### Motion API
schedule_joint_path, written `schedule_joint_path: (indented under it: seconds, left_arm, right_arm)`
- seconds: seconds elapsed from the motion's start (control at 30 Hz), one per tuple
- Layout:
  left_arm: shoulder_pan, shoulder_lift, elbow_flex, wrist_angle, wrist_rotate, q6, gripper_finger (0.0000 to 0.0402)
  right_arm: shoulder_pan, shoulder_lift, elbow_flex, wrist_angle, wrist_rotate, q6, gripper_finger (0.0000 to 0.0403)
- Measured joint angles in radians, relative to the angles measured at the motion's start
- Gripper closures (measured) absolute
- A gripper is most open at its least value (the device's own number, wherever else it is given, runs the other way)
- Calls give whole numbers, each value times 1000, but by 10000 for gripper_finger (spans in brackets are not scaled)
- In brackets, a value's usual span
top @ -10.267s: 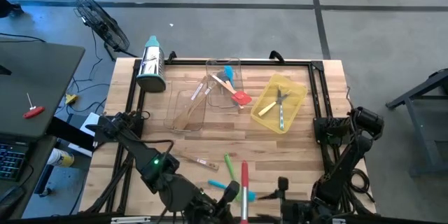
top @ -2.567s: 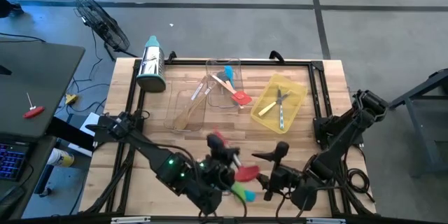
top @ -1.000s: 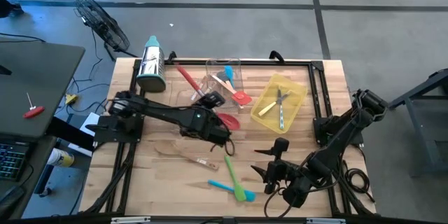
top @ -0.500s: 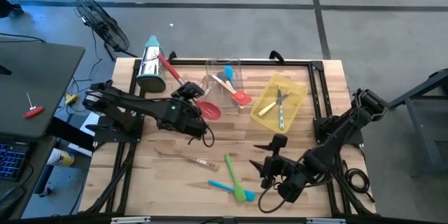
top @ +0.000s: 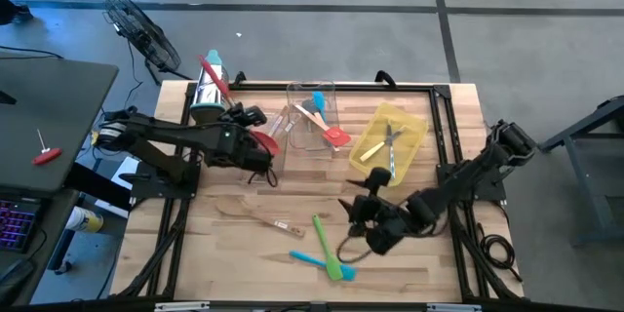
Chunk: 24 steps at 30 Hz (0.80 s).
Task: Pick & Place Kitchen Items
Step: Put the red serving spoon into the left transparent bin
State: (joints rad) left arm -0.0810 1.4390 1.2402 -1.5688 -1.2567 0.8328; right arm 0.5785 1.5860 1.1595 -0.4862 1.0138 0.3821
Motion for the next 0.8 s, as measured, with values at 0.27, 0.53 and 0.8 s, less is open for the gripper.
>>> schedule_joint_path:
  seconds: [0.27, 0.53, 0.8]
  left_arm:
    - [83, 5, -173, -1, 20, 102, 359]
    - [72, 17, -236, 7, 16, 184, 359]
    - [74, 64, -233, 70, 34, 297, 353]
  right_arm:
    - [-172, 0, 0, 113, -158, -157, 145]
    - [-310, 0, 0, 231, -452, -305, 145]
    - [-392, 24, 1, 266, -710, -361, 145]
